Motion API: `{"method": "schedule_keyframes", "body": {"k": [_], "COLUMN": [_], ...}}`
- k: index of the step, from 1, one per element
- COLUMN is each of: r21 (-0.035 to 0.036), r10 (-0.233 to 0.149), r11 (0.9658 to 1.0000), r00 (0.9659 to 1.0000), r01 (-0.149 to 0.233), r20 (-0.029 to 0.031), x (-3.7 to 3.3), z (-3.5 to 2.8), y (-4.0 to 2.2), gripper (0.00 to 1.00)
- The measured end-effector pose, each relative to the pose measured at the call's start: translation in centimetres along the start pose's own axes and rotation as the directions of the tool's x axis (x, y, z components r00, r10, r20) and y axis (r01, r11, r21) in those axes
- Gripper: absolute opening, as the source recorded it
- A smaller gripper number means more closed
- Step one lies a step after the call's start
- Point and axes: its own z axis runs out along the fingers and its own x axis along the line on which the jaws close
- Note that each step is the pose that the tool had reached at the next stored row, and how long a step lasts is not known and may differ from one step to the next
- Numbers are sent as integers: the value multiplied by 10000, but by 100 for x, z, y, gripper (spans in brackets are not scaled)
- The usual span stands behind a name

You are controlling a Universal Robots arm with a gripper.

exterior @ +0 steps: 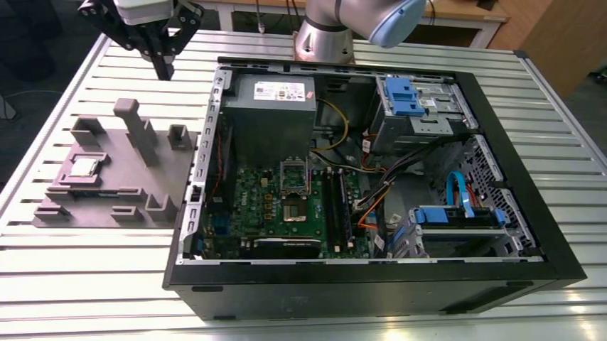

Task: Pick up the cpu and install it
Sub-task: 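Reach for the cpu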

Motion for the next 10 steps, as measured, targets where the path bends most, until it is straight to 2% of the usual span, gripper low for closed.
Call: {"method": "schedule_keyframes", "body": {"k": [3,10], "r21": [0,0], "r10": [-1,0], "r11": [10000,10000], "r00": [10000,10000], "r01": [1,0], "r20": [-1,-1], "x": [26,27], "z": [0,-1], "y": [-2,-2], "gripper": [11,11]}}
